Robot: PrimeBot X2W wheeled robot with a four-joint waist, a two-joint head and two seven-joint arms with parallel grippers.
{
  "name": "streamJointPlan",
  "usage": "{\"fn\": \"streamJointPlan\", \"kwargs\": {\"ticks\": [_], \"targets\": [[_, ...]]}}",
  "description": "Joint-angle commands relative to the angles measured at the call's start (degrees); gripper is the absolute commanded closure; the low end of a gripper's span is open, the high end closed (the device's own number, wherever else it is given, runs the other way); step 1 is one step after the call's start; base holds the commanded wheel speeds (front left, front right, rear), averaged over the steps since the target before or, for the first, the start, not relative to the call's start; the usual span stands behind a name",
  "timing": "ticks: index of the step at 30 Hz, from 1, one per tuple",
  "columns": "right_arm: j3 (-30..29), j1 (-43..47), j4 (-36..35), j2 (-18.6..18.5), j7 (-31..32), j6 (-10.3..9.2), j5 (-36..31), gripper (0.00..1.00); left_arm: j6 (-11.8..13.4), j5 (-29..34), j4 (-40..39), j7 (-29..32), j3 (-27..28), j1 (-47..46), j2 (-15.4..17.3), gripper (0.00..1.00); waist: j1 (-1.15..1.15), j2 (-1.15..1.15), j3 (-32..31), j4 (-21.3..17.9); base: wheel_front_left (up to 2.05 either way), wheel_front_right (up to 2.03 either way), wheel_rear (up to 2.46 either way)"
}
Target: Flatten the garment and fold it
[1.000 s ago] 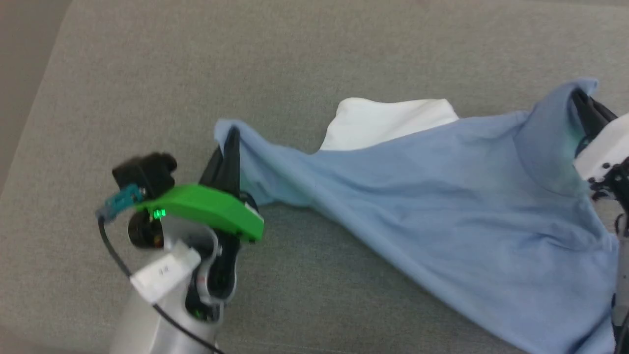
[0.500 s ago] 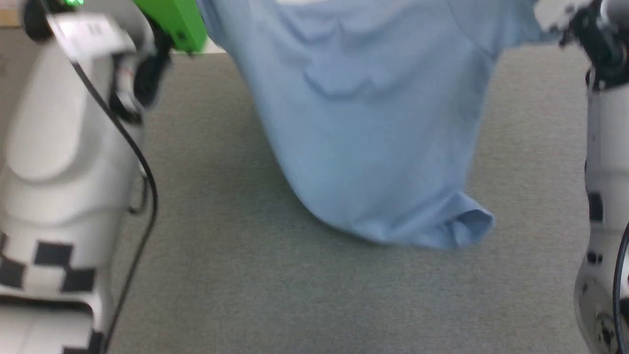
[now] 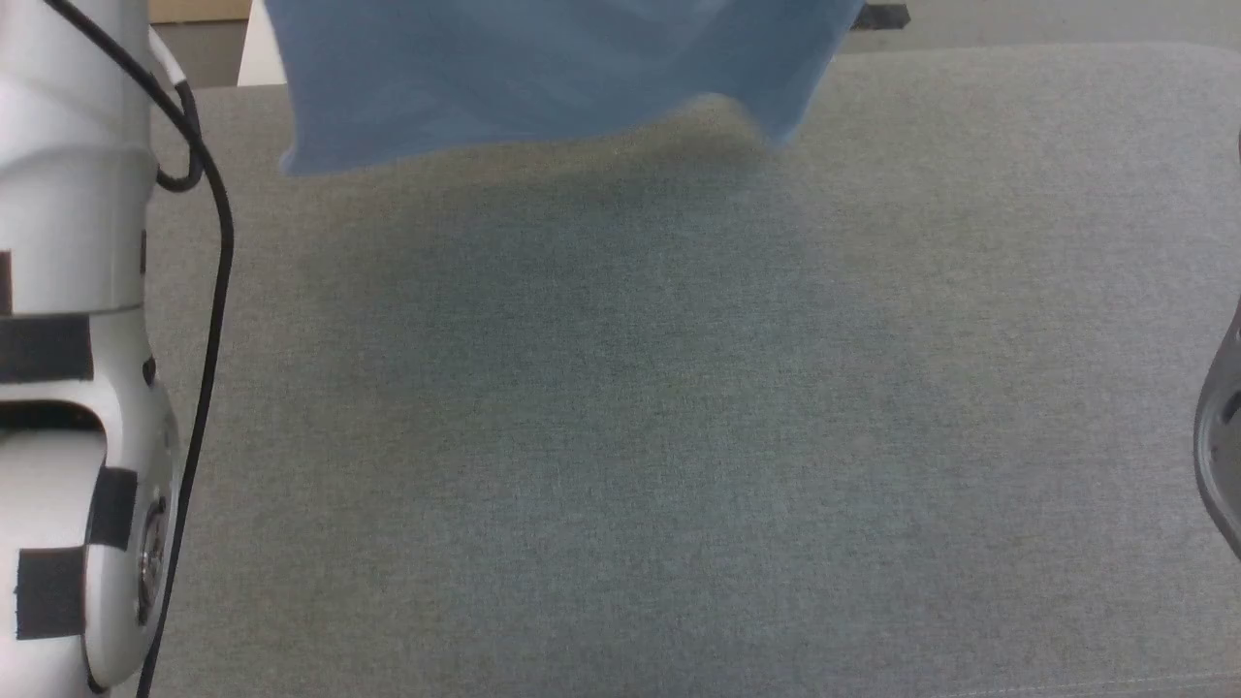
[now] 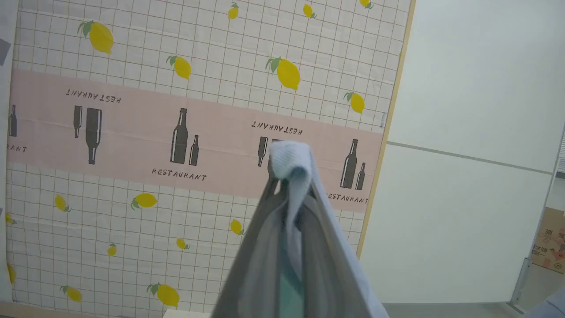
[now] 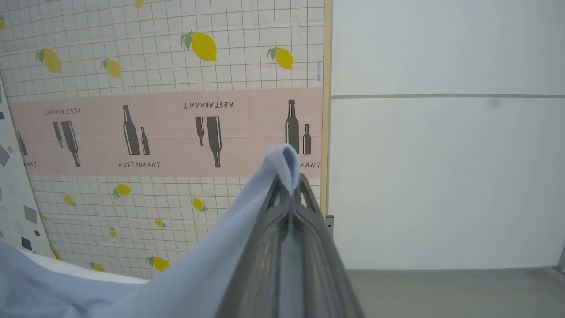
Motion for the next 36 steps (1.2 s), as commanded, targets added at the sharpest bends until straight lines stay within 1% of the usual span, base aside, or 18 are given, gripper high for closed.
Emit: {"fn": "streamJointPlan", "kwargs": {"ticks": [1, 6, 10, 15, 22, 24, 28, 32, 36], "targets": [[-0.09, -1.32, 1.04, -0.08, -0.4, -0.08, -0.52, 1.0, -0.39, -0.74, 0.78, -0.34, 0.17, -1.47, -0.37, 1.0, 0.0, 0.0, 0.71, 0.24, 0.0, 0.0, 0.0], [0.47, -3.32, 4.25, -0.49, -0.3, -0.08, -0.48, 1.0, -1.33, -0.98, 3.49, 1.37, -0.53, -2.62, 0.25, 1.0, 0.0, 0.0, 2.0, 0.27, 0.0, 0.0, 0.0], [0.8, -4.87, 5.57, -1.54, -0.47, -0.08, -0.32, 1.0, -1.04, -0.94, 3.81, 1.83, -0.77, -3.61, 0.37, 1.0, 0.0, 0.0, 4.23, 0.16, 0.0, 0.0, 0.0], [1.37, -6.74, 6.03, -2.6, -2.58, -0.08, -0.84, 1.0, -0.38, -1.19, 3.78, 0.83, -0.54, -5.31, -0.2, 1.0, 0.0, 0.0, 7.91, -0.31, 0.0, 0.0, 0.0], [2.77, -10.01, 5.75, -4.46, -6.31, -0.08, -1.61, 1.0, -0.25, -2.5, 3.65, -2.18, 0.14, -8.2, -2.48, 1.0, 0.0, 0.0, 15.1, 0.22, 0.0, 0.0, 0.0], [3.52, -10.69, 5.7, -5.48, -7.26, -0.08, -1.49, 1.0, -0.52, -2.76, 3.51, -3.21, 0.31, -8.76, -2.74, 1.0, 0.0, 0.0, 17.31, 0.71, 0.0, 0.0, 0.0], [4.81, -11.19, 5.59, -7.57, -10.75, -0.08, -1.96, 1.0, -0.26, -3.04, 4.1, -6.03, 1.27, -9.53, -2.48, 1.0, 0.0, 0.0, 20.6, 1.51, 0.0, 0.0, 0.0], [5.53, -12.62, 4.6, -8.66, -14.89, -0.08, -2.7, 1.0, -0.22, -3.12, 4.38, -8.81, 1.74, -10.85, -2.68, 1.0, 0.0, 0.0, 23.76, 2.18, 0.0, 0.0, 0.0], [5.72, -13.78, 4.21, -8.97, -18.38, -0.08, -3.22, 1.0, -0.73, -3.57, 5.08, -12.07, 2.2, -11.69, -3.37, 1.0, 0.0, 0.0, 25.54, 2.7, 0.0, 0.0, 0.0]]}}
